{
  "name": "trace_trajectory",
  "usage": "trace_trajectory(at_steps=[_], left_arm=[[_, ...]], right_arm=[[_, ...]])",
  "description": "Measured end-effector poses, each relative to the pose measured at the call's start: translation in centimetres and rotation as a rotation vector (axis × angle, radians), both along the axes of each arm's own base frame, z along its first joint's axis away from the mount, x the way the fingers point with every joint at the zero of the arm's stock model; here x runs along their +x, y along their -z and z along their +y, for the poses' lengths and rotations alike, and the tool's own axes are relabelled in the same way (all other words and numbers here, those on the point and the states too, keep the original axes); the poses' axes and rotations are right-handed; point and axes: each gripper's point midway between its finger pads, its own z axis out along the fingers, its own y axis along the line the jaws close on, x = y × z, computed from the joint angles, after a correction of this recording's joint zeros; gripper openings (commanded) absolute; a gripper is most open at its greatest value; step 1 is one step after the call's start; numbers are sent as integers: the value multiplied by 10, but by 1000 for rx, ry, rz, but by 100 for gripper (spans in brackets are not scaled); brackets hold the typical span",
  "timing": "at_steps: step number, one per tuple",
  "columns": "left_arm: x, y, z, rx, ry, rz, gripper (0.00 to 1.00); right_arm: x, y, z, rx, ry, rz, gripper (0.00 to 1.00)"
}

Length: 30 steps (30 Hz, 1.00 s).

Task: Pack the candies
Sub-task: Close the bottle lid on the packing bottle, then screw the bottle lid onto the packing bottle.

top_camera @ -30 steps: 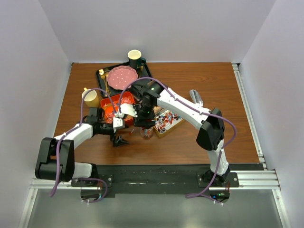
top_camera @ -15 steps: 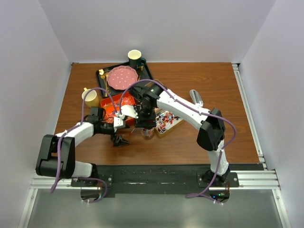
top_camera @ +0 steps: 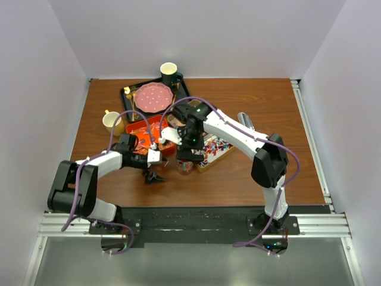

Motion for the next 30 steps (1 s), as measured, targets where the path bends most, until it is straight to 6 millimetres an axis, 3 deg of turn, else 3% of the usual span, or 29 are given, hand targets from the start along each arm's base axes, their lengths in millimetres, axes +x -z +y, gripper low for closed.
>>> trace_trajectory(at_steps=[4,8,12,15,18,24,27,30], left_arm=[[20,0,-3,4,-5,-45,100],[42,-10,-5,-1,-17,-91,100],[63,-31,-6,-16,-44,-104,100],[70,-50,-9,-42,-100,-87,100],[65,-70,-17,-64,-197,-107,100],[40,-95,-37,-161,-452,-110,100],[30,-90,-44,-205,-547,-100,100],[18,-61,-49,-189,-590,-90,100]], right_arm=[[13,-23,-15,59,98,-21,99],[24,-62,-31,179,192,-60,99],[35,-96,-43,282,269,-132,99],[49,-108,-48,336,344,-167,99],[70,-111,-58,367,437,-189,99],[110,-119,-94,406,629,-246,99],[125,-121,-110,429,695,-272,99],[129,-120,-122,437,734,-283,99]])
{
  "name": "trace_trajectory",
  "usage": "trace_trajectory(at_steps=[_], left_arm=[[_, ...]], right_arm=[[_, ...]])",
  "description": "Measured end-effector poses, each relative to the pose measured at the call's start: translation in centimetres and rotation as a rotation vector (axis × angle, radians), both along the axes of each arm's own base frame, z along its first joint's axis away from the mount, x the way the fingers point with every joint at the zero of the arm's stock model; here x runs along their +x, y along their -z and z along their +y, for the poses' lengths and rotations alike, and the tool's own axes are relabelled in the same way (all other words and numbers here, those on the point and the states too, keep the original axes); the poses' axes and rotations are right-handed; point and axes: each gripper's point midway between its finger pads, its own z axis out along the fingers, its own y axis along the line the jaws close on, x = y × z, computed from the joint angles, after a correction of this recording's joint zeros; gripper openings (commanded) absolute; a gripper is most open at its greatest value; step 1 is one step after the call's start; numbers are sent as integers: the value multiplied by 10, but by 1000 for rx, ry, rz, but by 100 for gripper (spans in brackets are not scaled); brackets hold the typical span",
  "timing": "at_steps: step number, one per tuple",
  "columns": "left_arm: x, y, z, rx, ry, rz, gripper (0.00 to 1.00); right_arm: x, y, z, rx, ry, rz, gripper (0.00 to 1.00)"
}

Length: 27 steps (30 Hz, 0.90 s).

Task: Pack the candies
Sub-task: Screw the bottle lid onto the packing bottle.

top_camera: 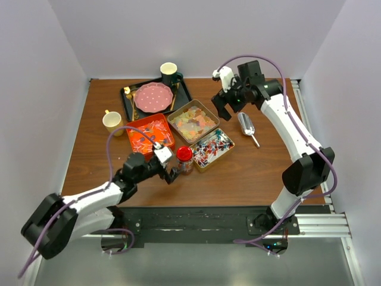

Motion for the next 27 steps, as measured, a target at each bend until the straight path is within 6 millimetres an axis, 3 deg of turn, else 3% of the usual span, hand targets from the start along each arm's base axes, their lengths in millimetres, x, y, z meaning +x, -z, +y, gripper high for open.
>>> trace_trajectory(at_steps=[3,5,11,17,24,27], left_arm=[[-6,32,0,52,-13,32,100],[-1,41,1,78,-22,21,100],[14,42,-9,70,-9,-69,100],[14,54,-21,49,41,-78,100],[13,67,-31,23,78,-52,88],[11,70,-34,20,98,-44,83]], right_arm=[[-2,1,3,15,-3,8,99],[-6,5,9,35,-30,25,99],[-33,32,23,85,-138,115,98],[-43,38,26,80,-189,133,96],[-39,42,41,67,-262,151,87],[-60,57,60,25,-375,198,87]])
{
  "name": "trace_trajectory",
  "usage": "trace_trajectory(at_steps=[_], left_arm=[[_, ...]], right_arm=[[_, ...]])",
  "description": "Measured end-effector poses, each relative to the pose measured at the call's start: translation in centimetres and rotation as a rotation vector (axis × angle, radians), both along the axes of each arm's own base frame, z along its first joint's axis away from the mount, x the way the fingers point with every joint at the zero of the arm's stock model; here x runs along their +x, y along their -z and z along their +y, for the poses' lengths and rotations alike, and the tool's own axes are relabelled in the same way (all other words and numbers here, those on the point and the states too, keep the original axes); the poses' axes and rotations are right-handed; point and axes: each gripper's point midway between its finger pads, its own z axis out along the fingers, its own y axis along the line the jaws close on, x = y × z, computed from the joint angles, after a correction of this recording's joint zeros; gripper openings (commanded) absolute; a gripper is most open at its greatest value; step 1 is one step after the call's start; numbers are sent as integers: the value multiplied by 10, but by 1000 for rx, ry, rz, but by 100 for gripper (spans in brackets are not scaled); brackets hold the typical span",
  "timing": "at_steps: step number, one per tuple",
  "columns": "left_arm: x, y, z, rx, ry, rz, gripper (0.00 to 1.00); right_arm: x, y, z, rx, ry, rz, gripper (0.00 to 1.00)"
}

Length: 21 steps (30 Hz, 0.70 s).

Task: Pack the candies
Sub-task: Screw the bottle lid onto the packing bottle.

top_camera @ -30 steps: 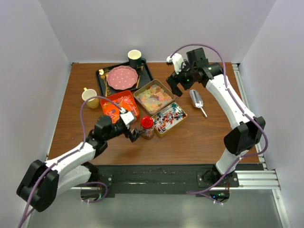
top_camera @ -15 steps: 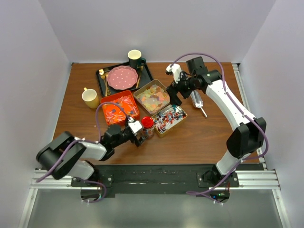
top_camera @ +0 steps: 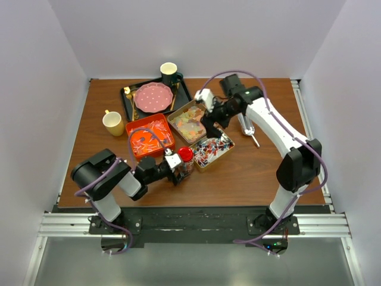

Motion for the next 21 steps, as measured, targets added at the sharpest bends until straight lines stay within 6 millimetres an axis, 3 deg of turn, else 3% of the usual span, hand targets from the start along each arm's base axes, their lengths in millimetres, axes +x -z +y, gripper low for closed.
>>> trace_trajectory(at_steps=[7,9,10,11,12,16,21], left_arm=[[-6,1,-3,-8,49,-9,69],[-7,1,-2,-13,55,-12,53],[-7,1,-3,-14,56,-12,43],[-7,1,-2,-15,57,-13,22],[-7,1,-2,-16,58,-13,14],[-7,1,-2,-16,56,-12,1],[-7,1,-2,-17,55,-11,0]], right_arm=[[-71,22,62,-38,-369,7,89],[-82,24,71,-42,-447,2,89],[-84,25,74,-46,-476,0,89],[-85,27,77,-49,-498,-3,89],[-84,29,79,-52,-511,-5,89],[-83,39,82,-69,-559,-8,89],[-88,43,86,-77,-609,-19,88]])
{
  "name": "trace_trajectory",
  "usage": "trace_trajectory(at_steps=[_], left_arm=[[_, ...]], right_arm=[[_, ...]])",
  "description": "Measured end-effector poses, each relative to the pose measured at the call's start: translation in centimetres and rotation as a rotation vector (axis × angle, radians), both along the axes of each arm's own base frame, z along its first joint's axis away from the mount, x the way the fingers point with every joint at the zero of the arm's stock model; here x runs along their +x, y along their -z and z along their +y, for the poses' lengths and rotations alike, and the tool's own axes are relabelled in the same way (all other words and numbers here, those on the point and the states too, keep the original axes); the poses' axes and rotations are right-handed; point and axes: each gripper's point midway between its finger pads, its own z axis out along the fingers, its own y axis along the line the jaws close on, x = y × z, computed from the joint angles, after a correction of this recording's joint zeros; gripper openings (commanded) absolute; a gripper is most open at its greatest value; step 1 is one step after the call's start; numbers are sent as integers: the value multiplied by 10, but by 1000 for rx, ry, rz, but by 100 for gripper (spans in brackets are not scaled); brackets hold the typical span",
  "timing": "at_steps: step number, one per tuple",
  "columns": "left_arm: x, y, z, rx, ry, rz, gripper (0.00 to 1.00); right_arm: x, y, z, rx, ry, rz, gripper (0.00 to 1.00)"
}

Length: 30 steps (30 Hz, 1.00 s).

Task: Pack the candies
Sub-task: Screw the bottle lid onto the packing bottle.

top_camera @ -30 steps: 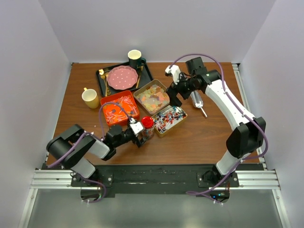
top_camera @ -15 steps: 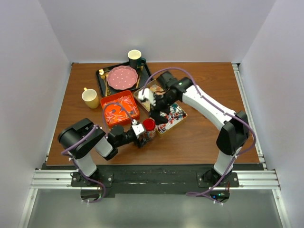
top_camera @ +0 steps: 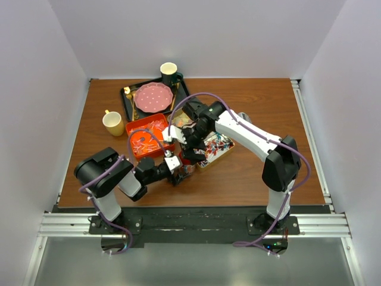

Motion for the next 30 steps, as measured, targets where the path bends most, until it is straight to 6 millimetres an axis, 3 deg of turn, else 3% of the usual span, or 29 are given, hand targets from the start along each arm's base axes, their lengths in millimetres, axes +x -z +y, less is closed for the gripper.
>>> trace_trajectory(at_steps=[17,24,30], left_arm=[[5,0,1,-5,-20,7,0],[5,0,1,-6,-22,10,0],[8,0,2,-7,-32,9,0]], right_arm=[[-6,4,0,-12,-75,-30,86],[-11,9,-22,-71,-78,-64,83],[-31,4,-56,-126,-57,-48,83]])
